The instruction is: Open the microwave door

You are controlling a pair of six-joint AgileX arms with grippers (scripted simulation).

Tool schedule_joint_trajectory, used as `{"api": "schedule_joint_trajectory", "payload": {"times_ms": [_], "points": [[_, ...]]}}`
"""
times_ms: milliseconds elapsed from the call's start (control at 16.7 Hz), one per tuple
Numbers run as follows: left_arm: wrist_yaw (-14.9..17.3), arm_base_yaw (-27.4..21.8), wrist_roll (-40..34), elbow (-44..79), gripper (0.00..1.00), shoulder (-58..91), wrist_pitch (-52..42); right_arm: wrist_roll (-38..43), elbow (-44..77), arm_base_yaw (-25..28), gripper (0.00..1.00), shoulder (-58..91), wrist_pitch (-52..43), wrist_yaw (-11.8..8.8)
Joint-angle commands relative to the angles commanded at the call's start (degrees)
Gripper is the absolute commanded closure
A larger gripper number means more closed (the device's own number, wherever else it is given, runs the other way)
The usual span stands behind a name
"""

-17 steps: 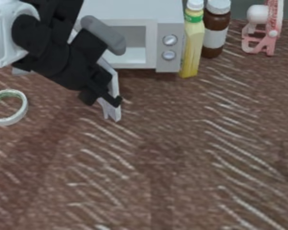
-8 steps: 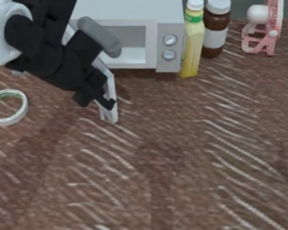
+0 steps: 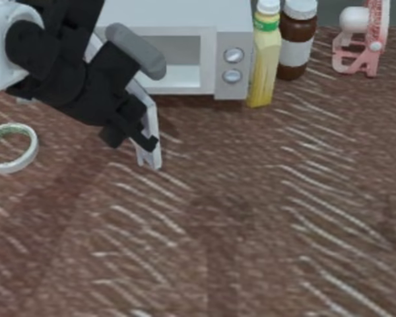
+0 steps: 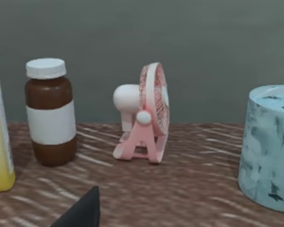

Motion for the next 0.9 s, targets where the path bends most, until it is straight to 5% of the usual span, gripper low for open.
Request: {"api": "schedule_joint_trajectory", "payload": {"times_ms": [900], "points": [[1.81, 1.26, 3.35, -0.29, 1.00, -0.41, -0.97, 0.00, 0.00, 0.00, 0.00, 0.00, 0.00, 0.00]]}}
